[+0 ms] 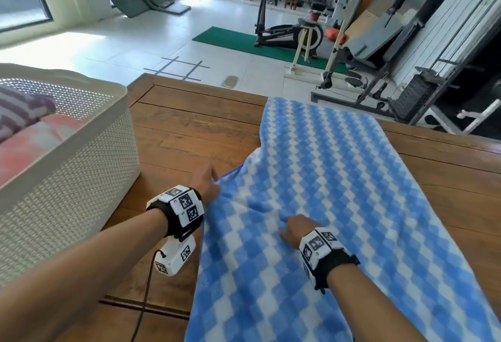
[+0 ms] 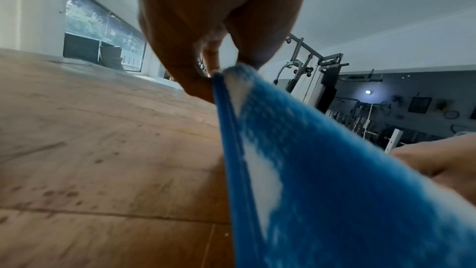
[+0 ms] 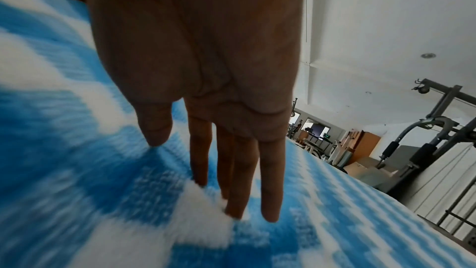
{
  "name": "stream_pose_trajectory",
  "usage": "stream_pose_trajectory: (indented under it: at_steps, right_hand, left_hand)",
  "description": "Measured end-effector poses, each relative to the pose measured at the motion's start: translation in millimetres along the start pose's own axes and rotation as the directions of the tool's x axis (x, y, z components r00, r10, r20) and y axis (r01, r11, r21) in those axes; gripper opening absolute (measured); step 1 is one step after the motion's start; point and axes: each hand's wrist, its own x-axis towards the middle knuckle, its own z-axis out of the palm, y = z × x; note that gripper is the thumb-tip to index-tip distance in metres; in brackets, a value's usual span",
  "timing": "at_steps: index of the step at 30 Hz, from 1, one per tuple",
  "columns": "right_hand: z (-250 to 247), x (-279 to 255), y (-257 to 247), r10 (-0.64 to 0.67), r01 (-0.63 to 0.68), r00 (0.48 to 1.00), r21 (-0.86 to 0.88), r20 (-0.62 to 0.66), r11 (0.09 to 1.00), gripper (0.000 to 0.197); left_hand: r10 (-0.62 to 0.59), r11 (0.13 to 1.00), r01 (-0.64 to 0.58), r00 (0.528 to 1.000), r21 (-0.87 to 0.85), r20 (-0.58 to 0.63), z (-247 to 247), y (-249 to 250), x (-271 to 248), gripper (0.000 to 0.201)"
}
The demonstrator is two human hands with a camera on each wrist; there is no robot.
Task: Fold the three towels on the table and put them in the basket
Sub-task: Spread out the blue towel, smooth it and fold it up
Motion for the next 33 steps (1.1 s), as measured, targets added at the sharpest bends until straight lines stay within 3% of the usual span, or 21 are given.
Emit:
stream_pose_trajectory:
  at_steps: [3, 6, 8, 11, 14, 19, 23, 26, 30, 33]
  right_hand:
    - [-7, 4, -4, 0.027, -0.026, 0.999, 0.021, -0.036, 0.999, 0.042]
    - [-5, 12, -6, -0.022, 0.027, 0.997, 0.068, -0.079, 0.997, 0.039]
    - [-5, 16, -8, -0.072, 0.081, 0.994, 0.119, -0.083, 0.990, 0.041]
    - [-6, 26, -11, -0.161, 0.167, 0.985, 0.132, -0.060, 0.977, 0.043]
    - [-14, 46, -9, -0.230, 0.238, 0.970, 0.103, -0.080, 0.966, 0.047]
    - [-24, 76, 6, -0.236, 0.238, 0.971, 0.041, -0.047, 0.970, 0.051]
    - [-21, 80, 9, -0.271, 0.257, 0.942, -0.094, -0.197, 0.962, 0.029]
    - [-27, 80, 8, -0.257, 0.251, 0.945, -0.055, -0.202, 0.966, 0.021]
    - [-48, 89, 15, -0.253, 0.256, 0.967, 0.111, -0.042, 0.960, 0.006]
    - [-58, 101, 21, -0.278, 0.275, 0.961, 0.187, -0.013, 0.943, 0.023]
  left_hand:
    - [-0.074, 0.996, 0.066, 0.986, 0.061, 0.151, 3, -3, 3, 0.013]
    - [-0.037, 0.997, 0.017, 0.963, 0.078, 0.267, 11, -3, 9, 0.020]
    - [-0.060, 0.992, 0.031, 0.967, 0.120, 0.247, 16, 1, 16, 0.013]
    - [-0.093, 0.985, 0.055, 0.968, 0.166, 0.232, 29, 2, 29, 0.033]
    - [-0.075, 0.974, 0.028, 0.976, 0.226, 0.204, 39, 5, 44, 0.038]
    - [-0.066, 0.916, -0.006, 0.984, 0.402, 0.165, 28, 1, 51, 0.017]
    - [-0.163, 0.811, 0.012, 0.965, 0.585, 0.206, 4, -6, 57, 0.009]
    - [-0.169, 0.837, 0.017, 0.959, 0.546, 0.229, 0, -5, 65, 0.009]
    - [-0.058, 0.912, -0.041, 0.972, 0.408, 0.227, 19, 3, 79, 0.026]
    - [-0.019, 0.908, -0.077, 0.974, 0.411, 0.225, 37, 15, 93, 0.042]
